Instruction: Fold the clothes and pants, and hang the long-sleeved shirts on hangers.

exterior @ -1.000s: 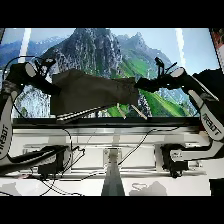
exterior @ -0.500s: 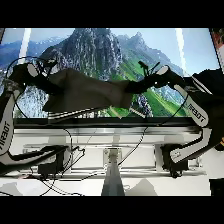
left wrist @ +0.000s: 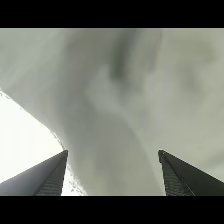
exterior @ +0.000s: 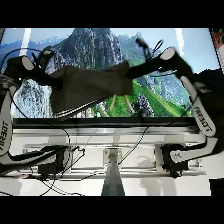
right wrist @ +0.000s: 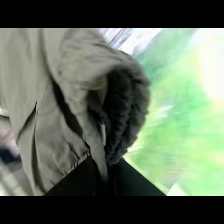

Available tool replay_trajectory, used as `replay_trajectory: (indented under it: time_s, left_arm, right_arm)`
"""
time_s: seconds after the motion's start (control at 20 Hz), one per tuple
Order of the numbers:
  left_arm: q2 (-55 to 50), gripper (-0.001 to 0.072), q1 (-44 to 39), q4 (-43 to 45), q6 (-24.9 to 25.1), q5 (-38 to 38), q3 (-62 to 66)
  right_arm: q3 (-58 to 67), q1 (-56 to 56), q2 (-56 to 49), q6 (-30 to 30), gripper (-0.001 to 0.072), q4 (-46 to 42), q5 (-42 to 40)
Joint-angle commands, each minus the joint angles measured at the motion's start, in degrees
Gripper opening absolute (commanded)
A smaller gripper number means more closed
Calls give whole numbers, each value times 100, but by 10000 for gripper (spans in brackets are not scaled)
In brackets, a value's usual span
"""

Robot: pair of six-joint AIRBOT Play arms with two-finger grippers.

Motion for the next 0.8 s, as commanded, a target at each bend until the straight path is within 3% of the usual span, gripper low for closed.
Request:
replay_trajectory:
  time_s: [0.0, 0.2, 0.45, 0.6, 0.75]
  left_arm:
    - [393, 641, 0, -7, 13, -59, 278]
    - [1191, 640, 0, -7, 13, 35, 361]
    - [2249, 640, 0, -9, 13, 833, 361]
    - [2599, 640, 0, -9, 13, 1375, 361]
    - [2671, 640, 0, -9, 13, 1460, 358]
  right_arm:
    - [332, -568, 831, 857, 23, -1432, -66]
    - [328, -1620, 1851, 1829, 23, -2734, 142]
    - [328, -3086, 2660, 2625, 22, -3768, 1272]
    - [328, -4015, 2966, 3663, 22, -4347, 2037]
    - [328, -4903, 3239, 4920, 22, -4916, 2441]
